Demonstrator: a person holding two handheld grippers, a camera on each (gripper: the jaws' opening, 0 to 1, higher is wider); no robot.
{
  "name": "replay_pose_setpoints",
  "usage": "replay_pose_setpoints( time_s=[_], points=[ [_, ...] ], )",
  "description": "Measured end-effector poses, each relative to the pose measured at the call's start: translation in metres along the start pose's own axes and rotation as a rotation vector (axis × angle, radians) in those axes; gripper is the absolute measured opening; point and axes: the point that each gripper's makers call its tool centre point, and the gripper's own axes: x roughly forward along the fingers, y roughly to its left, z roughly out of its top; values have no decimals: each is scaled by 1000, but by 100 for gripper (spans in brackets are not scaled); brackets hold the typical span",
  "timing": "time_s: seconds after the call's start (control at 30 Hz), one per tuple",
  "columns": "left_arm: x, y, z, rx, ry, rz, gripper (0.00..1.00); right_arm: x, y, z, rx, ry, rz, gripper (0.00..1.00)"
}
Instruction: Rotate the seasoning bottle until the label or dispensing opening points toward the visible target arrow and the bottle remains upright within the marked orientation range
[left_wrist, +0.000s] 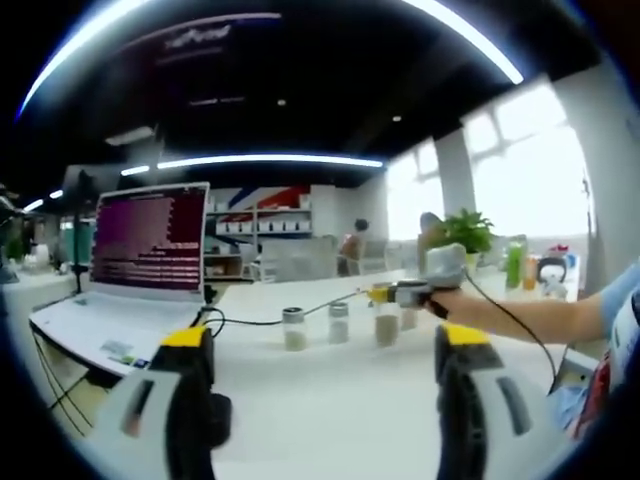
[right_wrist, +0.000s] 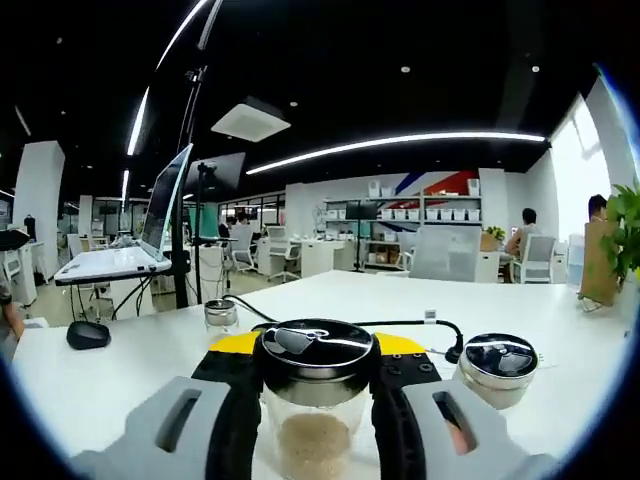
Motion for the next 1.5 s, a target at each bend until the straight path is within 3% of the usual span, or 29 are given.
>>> replay_pose_setpoints(
  time_s=[0.23,0.4,0.53,0.67,0.73,0.87,1.0,1.17,1.3,1.5],
  points=[
    [1,4,-6,-7,34,13,100,-31,24,15,-49,-34,83,41],
    [-1,5,-5,-22,27,12,100,-49,36,25,27,-26,155,41],
    [-3,6,-5,-20,21,17,100,-65,46,39,-45,-59,188,41],
    [-4,6,-5,-27,18,21,100,-80,50,43,-79,-58,195,41],
    [-4,5,-5,-28,16,23,100,-85,45,44,-51,-48,164,41],
    [-5,5,-4,-35,12,18,100,-98,41,46,-83,-71,151,41],
    [-3,7,-5,-46,13,18,100,-110,37,47,-36,-85,164,41],
    [-1,8,-6,-47,17,20,100,-123,42,48,-41,-98,175,41],
    [-3,9,-1,-18,5,48,99,-133,44,49,11,-112,187,41],
    [-8,12,2,-34,-8,36,99,-143,58,43,-11,-103,215,41]
  ],
)
